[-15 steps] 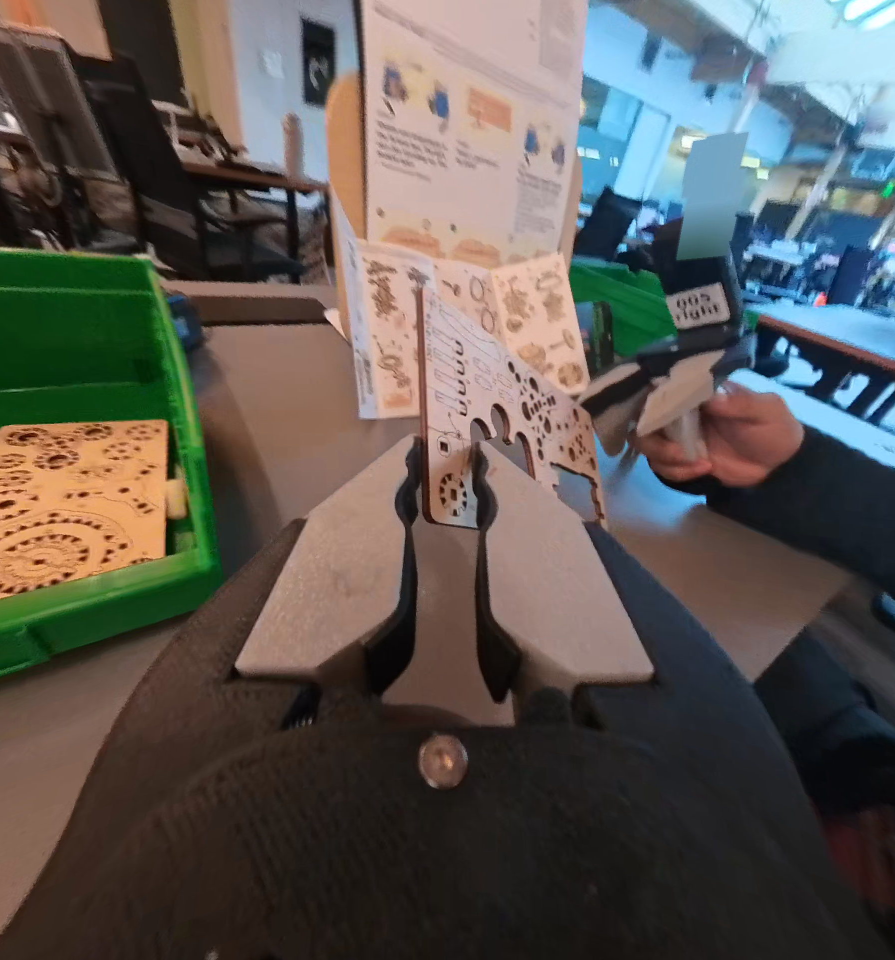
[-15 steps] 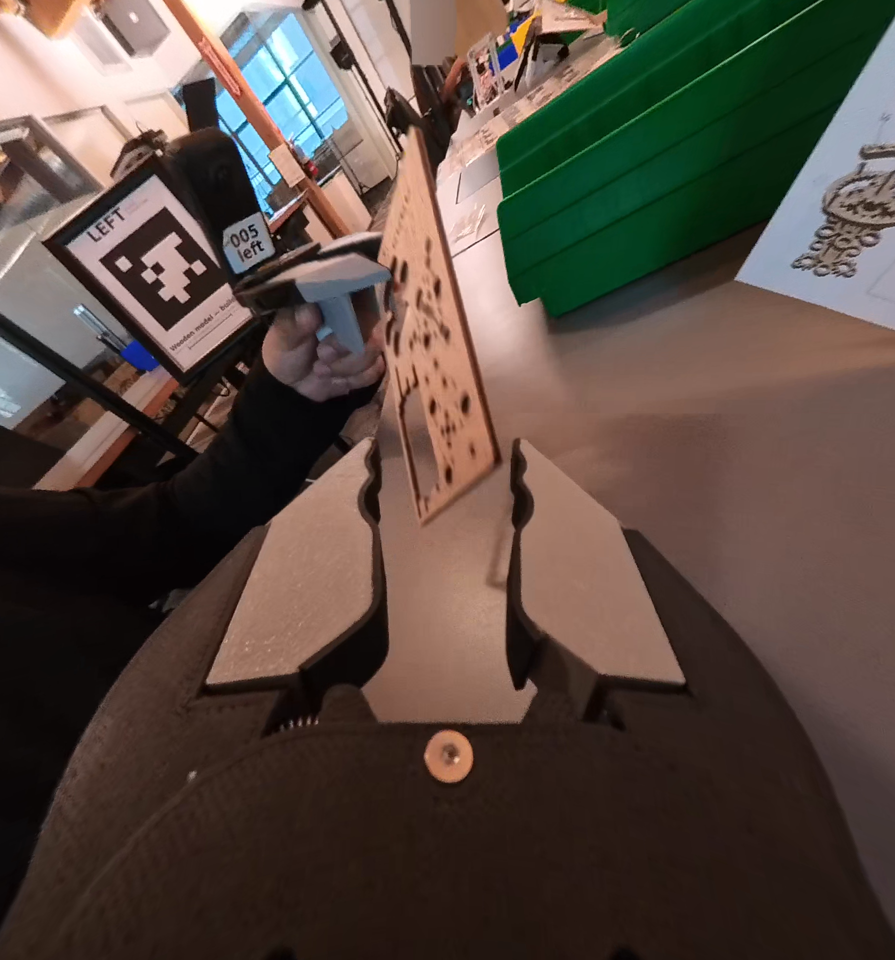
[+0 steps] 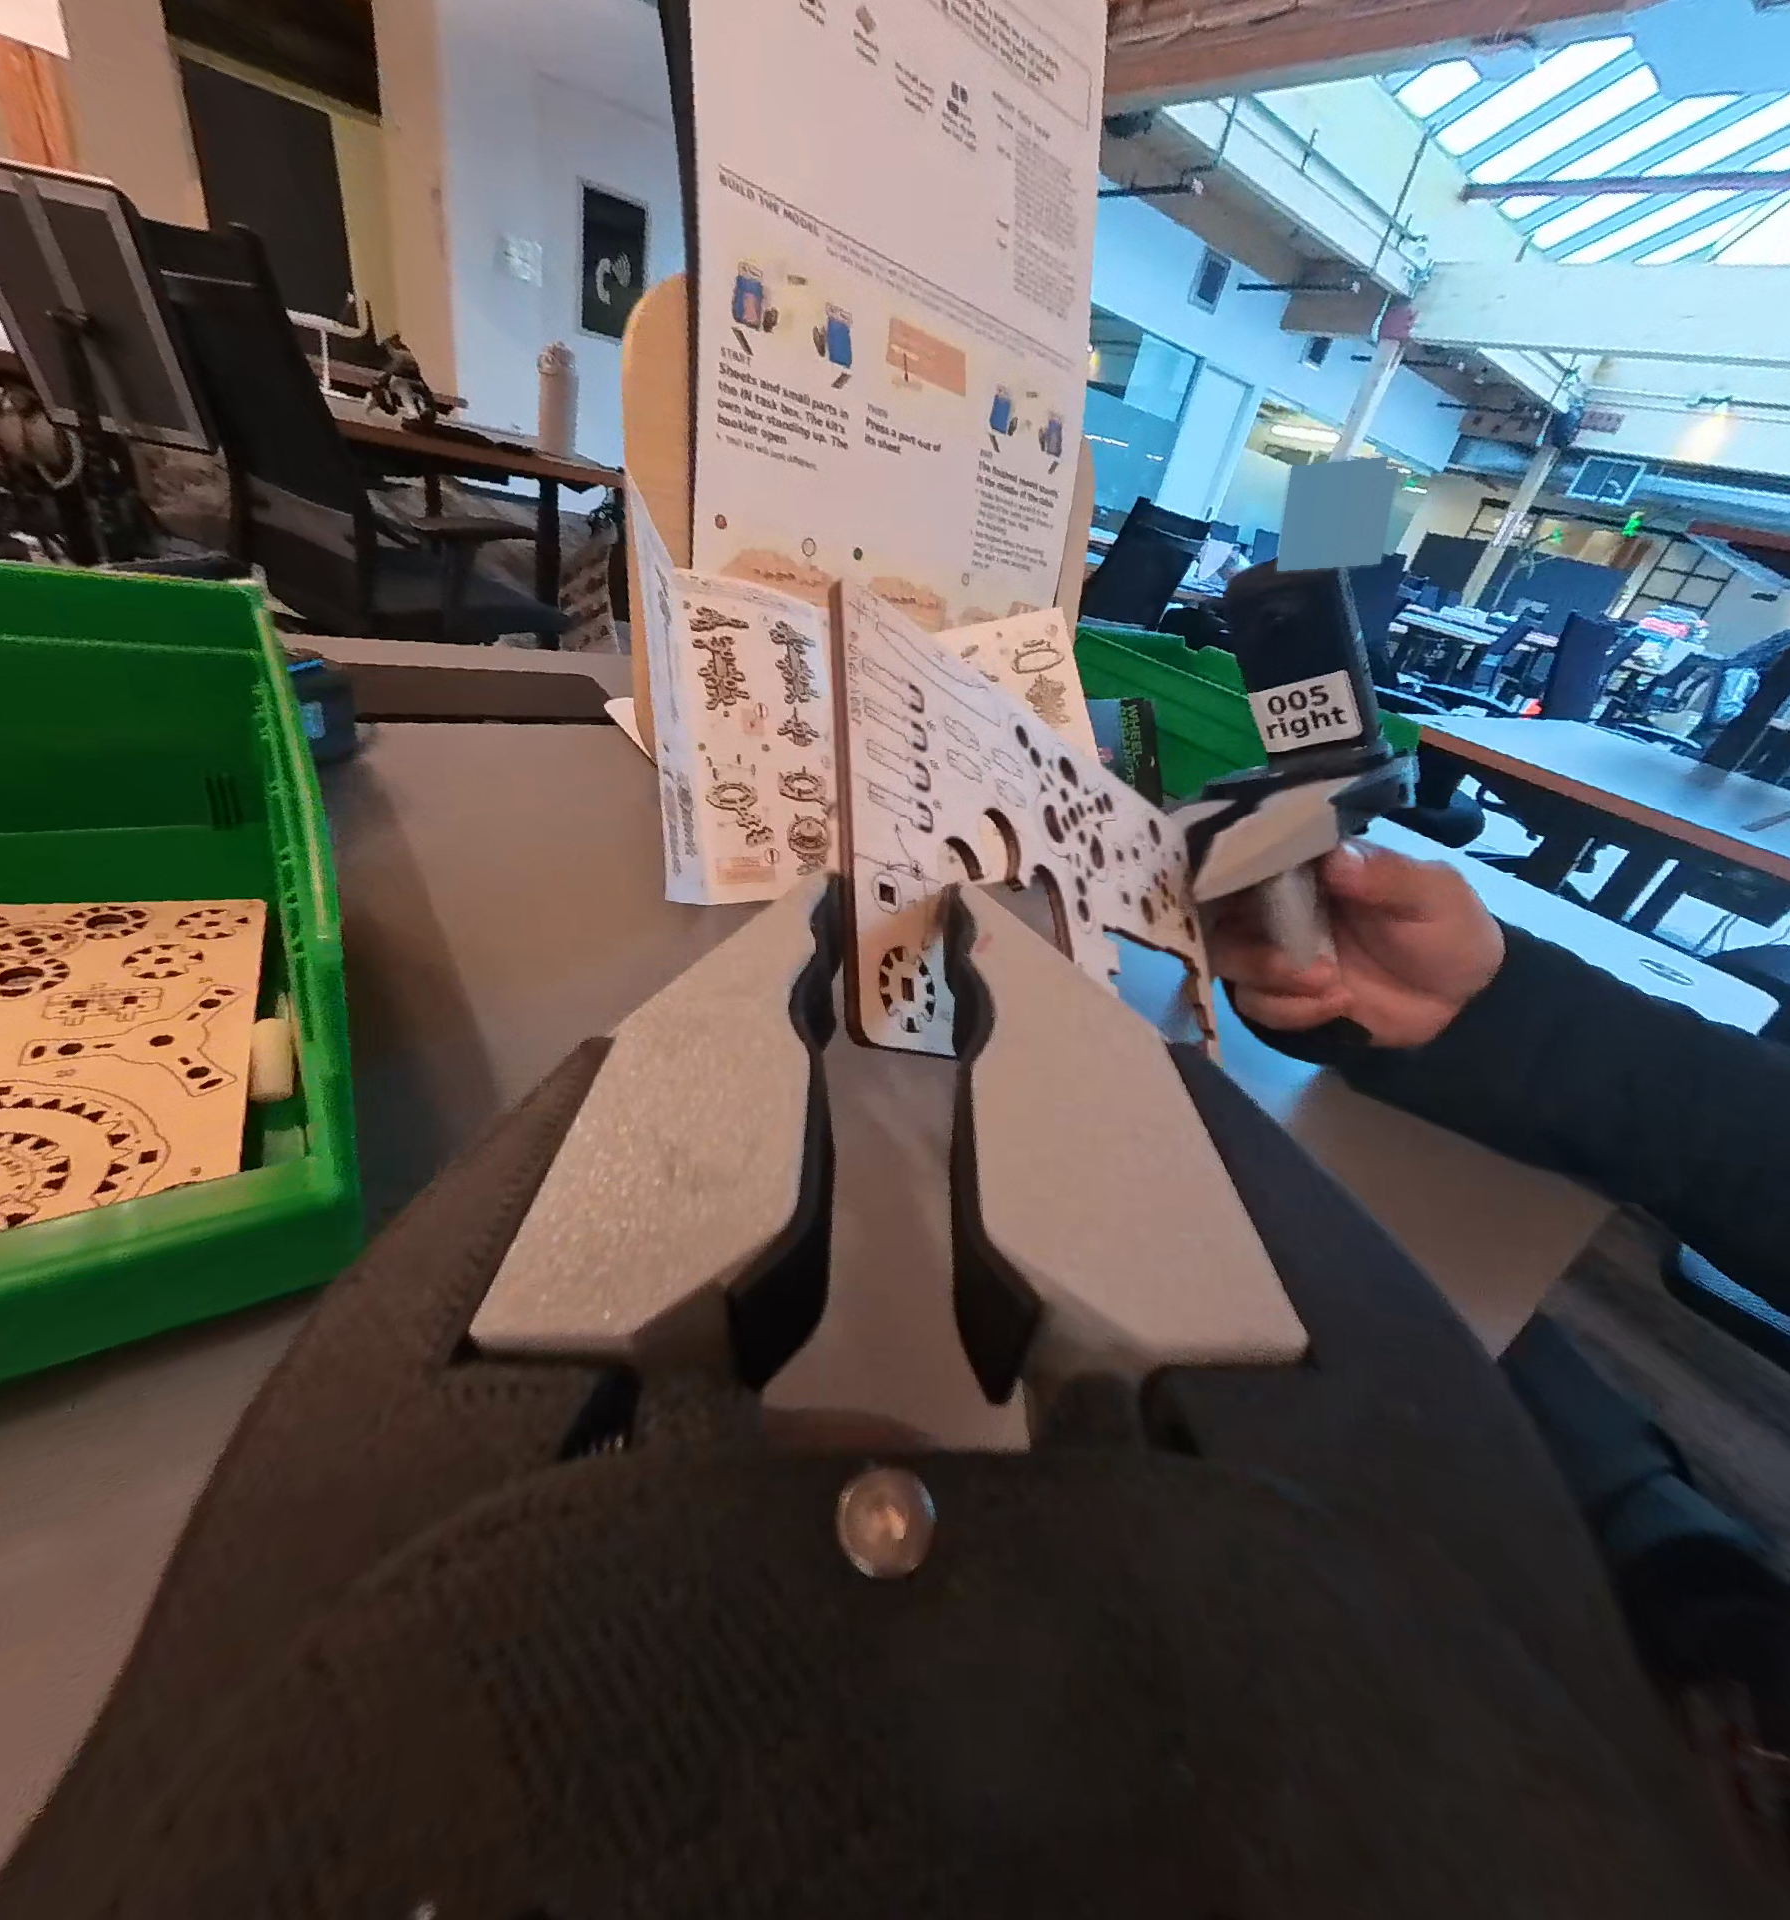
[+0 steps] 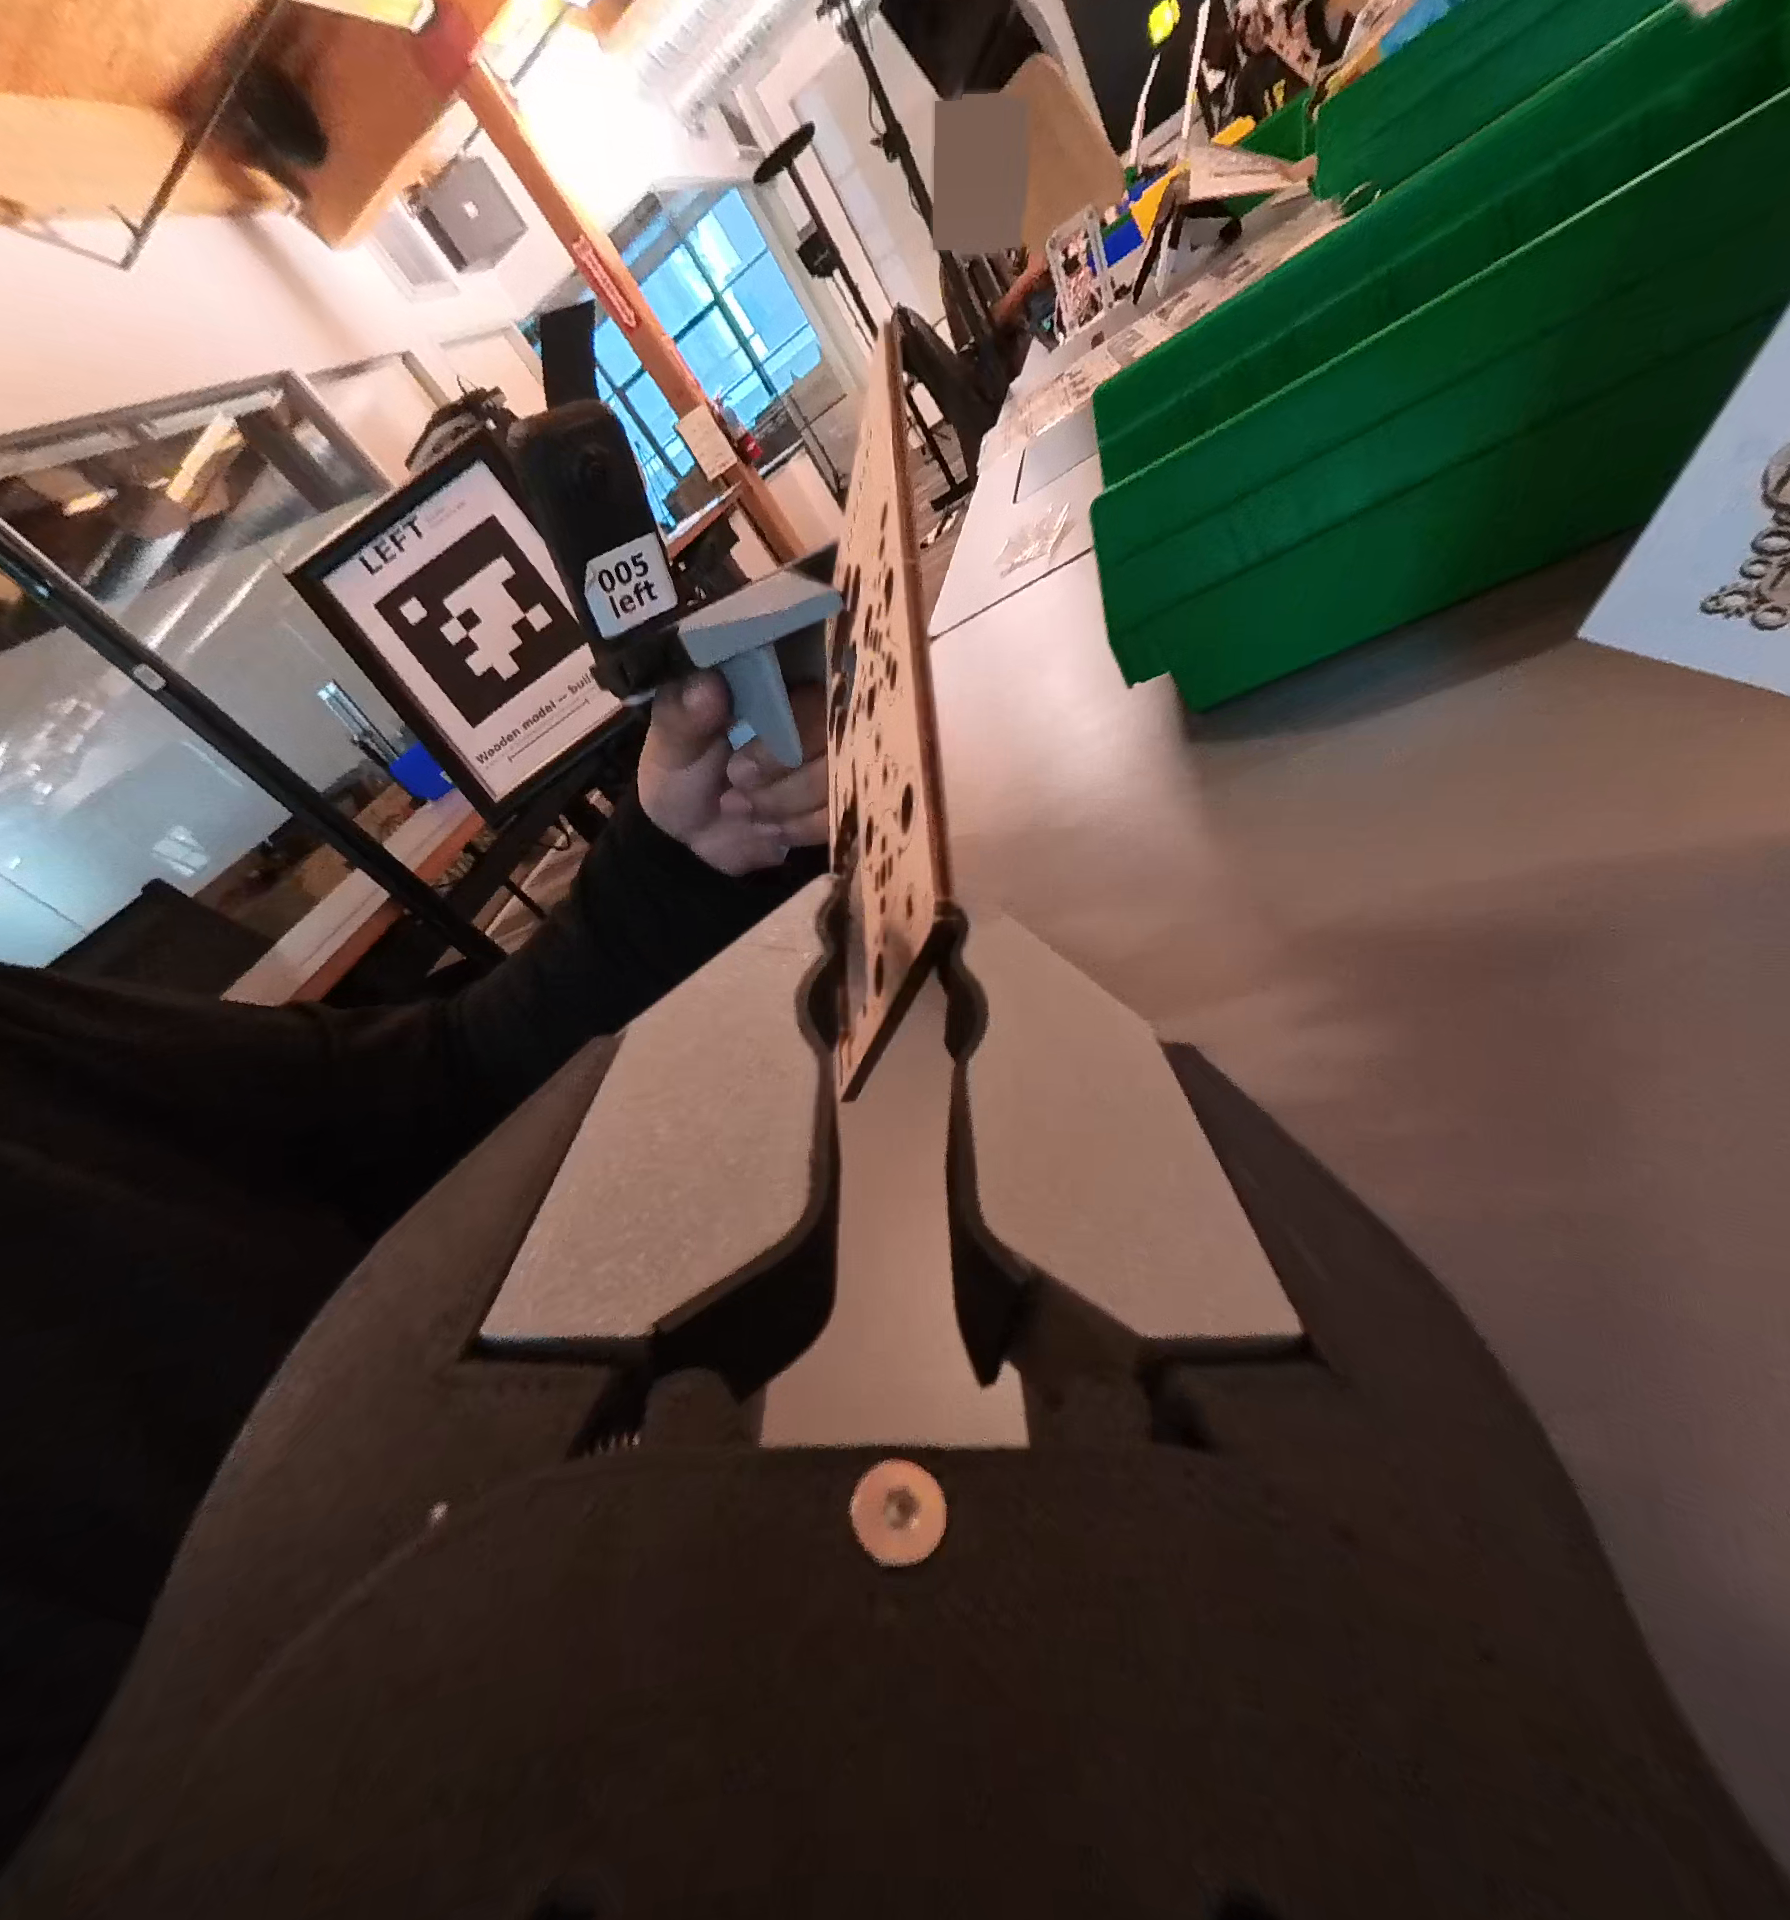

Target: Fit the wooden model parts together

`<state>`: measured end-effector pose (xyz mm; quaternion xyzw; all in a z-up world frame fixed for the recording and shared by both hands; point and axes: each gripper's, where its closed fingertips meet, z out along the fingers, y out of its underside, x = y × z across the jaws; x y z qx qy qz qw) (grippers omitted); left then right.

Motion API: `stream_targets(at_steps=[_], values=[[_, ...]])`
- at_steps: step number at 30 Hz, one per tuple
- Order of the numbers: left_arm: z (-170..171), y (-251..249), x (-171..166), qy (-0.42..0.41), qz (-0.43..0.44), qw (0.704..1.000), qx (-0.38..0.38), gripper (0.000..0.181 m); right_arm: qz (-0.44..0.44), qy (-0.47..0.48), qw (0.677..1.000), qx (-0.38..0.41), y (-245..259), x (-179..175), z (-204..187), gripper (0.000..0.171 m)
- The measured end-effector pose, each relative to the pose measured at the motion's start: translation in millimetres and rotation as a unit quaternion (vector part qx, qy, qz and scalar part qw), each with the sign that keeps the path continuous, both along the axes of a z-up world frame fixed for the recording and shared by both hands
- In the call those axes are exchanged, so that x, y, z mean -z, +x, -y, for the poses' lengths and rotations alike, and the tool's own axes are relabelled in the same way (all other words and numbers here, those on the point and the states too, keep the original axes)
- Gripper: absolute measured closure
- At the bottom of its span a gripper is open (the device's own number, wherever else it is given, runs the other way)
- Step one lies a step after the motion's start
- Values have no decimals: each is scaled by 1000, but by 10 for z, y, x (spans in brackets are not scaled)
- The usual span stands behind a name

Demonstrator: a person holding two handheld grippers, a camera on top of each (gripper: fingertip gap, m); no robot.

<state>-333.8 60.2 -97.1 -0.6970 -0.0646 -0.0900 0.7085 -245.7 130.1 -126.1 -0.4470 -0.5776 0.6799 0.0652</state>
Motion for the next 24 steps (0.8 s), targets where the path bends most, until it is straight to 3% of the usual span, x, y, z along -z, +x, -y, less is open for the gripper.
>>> stream_targets(at_steps=[1,6,9,11,14,17,19,24], values=[[-13,15,13,-2,0,1000,3,165,3,8,1000,-3,3,24,20,166],[6,-7,149,-39,-9,999,6,158,-3,50,999,0,15,39,45,171],[98,-90,429,-146,-57,988,-9,116,4,103,995,11,5,137,42,171],[238,-270,586,-217,-94,970,-54,102,6,124,992,0,30,167,79,171],[344,-271,472,-222,-125,965,-67,113,-2,132,991,-19,71,141,156,171],[279,-22,180,-177,-134,974,-29,124,-2,144,989,-21,88,141,168,171],[158,207,89,-175,-136,975,19,122,-3,146,989,-21,101,133,166,171],[-208,564,133,-254,-211,938,105,125,-24,149,988,-35,182,47,194,171]])
